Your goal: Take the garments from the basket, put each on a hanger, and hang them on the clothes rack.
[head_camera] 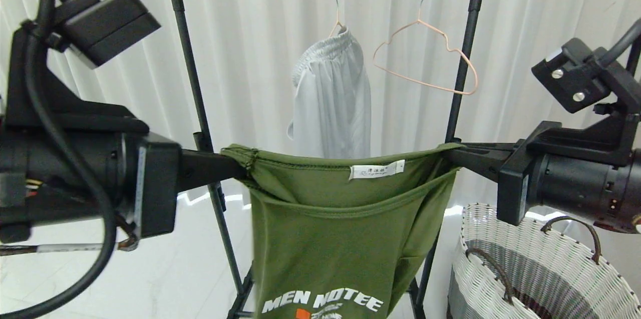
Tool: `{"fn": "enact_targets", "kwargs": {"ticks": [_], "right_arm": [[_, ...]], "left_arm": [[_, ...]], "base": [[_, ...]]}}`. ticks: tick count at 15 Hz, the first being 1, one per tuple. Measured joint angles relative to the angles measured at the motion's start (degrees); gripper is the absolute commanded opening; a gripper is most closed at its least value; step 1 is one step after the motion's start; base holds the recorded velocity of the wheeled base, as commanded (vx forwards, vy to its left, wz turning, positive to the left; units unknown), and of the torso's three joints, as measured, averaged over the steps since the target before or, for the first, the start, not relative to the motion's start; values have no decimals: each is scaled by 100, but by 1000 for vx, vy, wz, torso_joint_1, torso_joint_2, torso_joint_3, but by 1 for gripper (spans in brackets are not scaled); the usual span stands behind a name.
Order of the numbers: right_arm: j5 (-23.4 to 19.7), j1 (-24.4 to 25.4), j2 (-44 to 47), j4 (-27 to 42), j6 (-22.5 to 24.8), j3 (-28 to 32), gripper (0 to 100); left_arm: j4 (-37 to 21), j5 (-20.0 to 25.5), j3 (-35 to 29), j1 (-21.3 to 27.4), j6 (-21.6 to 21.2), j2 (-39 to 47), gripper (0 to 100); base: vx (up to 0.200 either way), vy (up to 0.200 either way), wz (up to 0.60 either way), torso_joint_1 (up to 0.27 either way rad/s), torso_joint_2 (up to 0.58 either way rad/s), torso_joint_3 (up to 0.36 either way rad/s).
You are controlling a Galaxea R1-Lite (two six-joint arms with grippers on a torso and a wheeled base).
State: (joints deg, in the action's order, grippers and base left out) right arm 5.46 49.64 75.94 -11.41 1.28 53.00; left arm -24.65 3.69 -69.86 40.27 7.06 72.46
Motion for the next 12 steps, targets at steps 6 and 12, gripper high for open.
{"fn": "enact_targets", "kwargs": {"ticks": [6, 12], "right_arm": [[34, -549, -846, 1117, 99, 553, 0], [45, -1009, -984, 1885, 180, 1568, 0]], "left_arm": [[-624, -1557, -550, -72, -1089, -190, 0], [-636, -1625, -1869, 113, -1073, 395, 0]], "base": [[0, 0, 0, 0, 0, 0], [0, 0, 0, 0, 0, 0]]}}
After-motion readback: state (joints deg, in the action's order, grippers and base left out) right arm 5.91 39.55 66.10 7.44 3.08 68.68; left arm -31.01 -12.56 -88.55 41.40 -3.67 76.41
